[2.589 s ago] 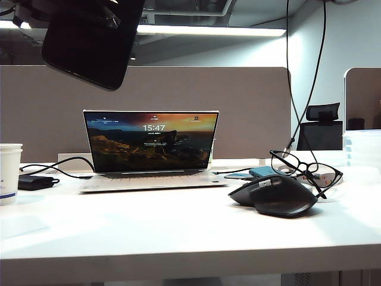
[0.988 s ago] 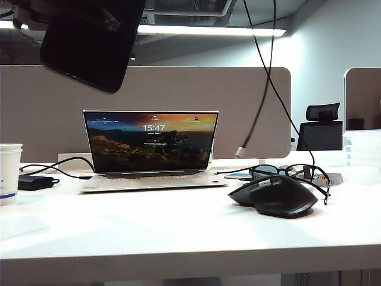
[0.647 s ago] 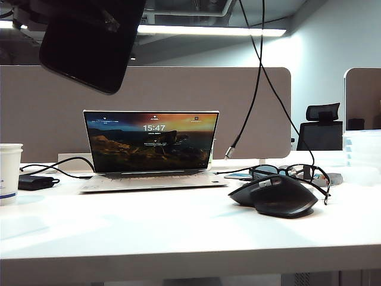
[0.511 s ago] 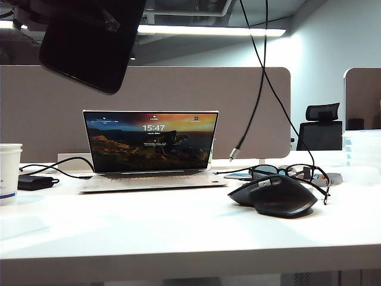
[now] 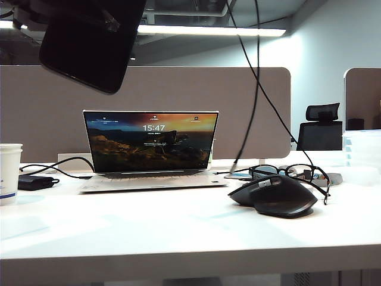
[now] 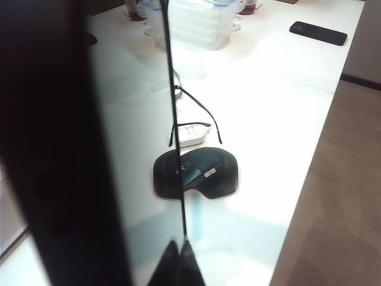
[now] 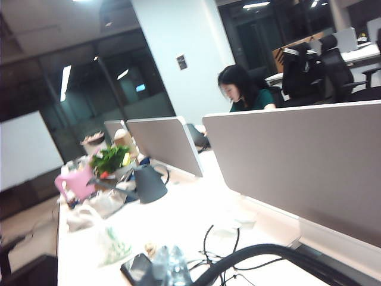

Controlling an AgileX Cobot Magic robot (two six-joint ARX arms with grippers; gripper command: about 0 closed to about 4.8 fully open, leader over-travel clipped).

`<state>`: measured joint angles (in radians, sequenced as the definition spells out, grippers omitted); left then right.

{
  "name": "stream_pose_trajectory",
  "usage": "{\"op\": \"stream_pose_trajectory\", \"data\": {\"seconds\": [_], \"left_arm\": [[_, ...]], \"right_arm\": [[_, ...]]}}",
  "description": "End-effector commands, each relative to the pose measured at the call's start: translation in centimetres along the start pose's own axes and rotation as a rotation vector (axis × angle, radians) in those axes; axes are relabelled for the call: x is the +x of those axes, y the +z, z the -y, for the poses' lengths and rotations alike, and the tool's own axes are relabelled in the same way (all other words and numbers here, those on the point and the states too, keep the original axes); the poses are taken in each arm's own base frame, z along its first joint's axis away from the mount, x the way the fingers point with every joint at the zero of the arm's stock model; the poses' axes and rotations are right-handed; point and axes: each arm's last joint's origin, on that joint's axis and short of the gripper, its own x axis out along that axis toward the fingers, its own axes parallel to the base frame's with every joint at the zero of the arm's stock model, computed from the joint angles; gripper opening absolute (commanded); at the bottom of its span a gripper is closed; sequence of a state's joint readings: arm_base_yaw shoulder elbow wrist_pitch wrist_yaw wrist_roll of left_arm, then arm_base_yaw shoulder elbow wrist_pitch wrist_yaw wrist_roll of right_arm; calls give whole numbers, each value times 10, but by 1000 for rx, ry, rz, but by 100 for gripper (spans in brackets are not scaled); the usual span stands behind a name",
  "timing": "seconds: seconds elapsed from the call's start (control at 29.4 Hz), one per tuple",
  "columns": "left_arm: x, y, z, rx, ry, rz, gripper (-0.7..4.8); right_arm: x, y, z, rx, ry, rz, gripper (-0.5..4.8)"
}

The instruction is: Pick up the black phone, pick up the charger plug, insert the charger plug into the phone's charging port, and finally place the connected phone back on the desk.

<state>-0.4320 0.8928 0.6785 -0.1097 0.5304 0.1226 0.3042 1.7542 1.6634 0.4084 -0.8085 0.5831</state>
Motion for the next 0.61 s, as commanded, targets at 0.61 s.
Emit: {"op": "stream_pose_trajectory", "data": {"seconds": [0.61], "left_arm": [[-2, 9, 1, 29, -2, 49, -6]], "right_arm": [[21, -22, -22, 134, 106, -159, -6]]}}
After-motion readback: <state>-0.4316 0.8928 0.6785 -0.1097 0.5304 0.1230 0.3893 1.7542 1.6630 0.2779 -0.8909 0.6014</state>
